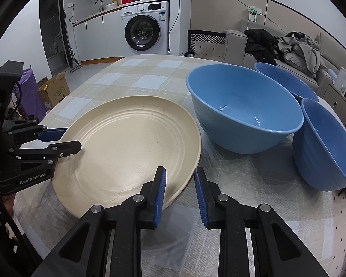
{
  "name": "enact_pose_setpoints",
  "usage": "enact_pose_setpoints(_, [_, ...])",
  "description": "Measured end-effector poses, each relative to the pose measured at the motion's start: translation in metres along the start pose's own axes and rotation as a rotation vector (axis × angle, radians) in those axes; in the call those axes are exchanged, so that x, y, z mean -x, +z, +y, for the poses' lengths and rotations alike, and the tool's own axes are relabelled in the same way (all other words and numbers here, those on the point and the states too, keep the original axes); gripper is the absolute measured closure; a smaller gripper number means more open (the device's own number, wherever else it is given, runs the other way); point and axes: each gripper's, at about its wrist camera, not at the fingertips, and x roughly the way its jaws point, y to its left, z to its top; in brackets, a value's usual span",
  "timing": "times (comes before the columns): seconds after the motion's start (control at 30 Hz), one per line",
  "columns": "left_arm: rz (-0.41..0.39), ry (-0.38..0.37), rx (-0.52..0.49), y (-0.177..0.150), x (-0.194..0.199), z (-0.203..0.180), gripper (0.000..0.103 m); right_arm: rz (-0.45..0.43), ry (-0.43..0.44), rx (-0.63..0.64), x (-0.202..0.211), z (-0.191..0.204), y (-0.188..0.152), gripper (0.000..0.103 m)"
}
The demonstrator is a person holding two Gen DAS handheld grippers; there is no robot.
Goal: Organize plates and bowls
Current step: 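Lower the cream plate onto the plate stack with both tools, then open both tools and pull them back from the stacked plates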
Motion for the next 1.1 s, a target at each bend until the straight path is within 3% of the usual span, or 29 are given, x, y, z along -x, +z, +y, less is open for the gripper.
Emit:
enact_pose_setpoints(0.07, [0.001,0.003,-0.001,0.0,0.0,0.0,0.075,0.002,0.001,0.001,0.0,0.0,-0.001,0.077])
enact_pose_setpoints(0.2, [0.007,0.007,0.012,0.0,0.001,0.004,0.058,0.003,-0.011,0.013,-0.002,0.002,-0.001,0.077])
enact_pose_setpoints(0.37, [0.018,-0.035,0.055,0.001,0.003,0.012,0.046,0.01,-0.008,0.018,-0.004,0.004,-0.002,0.074])
enact_pose_setpoints(0.47, [0.001,-0.07,0.082,0.003,0.01,0.016,0.035,0.004,0.016,0.013,-0.002,0.003,-0.001,0.063])
enact_pose_setpoints(0.5, [-0.005,-0.082,0.088,0.003,0.012,0.017,0.029,-0.002,0.025,0.011,0.0,0.002,-0.001,0.054])
enact_pose_setpoints(0.57, [-0.02,-0.101,0.105,0.004,0.018,0.019,0.021,-0.016,0.037,0.002,0.005,0.0,0.0,0.05])
enact_pose_setpoints(0.67, [-0.029,-0.104,0.117,0.007,0.025,0.021,0.017,-0.03,0.031,-0.009,0.012,-0.004,0.003,0.041])
enact_pose_setpoints(0.73, [-0.047,-0.109,0.122,0.009,0.032,0.021,0.004,-0.046,0.046,-0.031,0.02,-0.008,0.004,0.03])
enact_pose_setpoints(0.8, [-0.076,-0.128,0.128,0.012,0.041,0.021,0.001,-0.066,0.071,-0.056,0.03,-0.014,0.006,0.025])
enact_pose_setpoints(0.93, [-0.114,-0.142,0.129,0.019,0.058,0.018,0.001,-0.127,0.106,-0.116,0.058,-0.031,0.014,0.006])
enact_pose_setpoints(1.1, [-0.157,-0.142,0.124,0.033,0.072,0.008,0.001,-0.195,0.099,-0.154,0.092,-0.05,0.023,0.003])
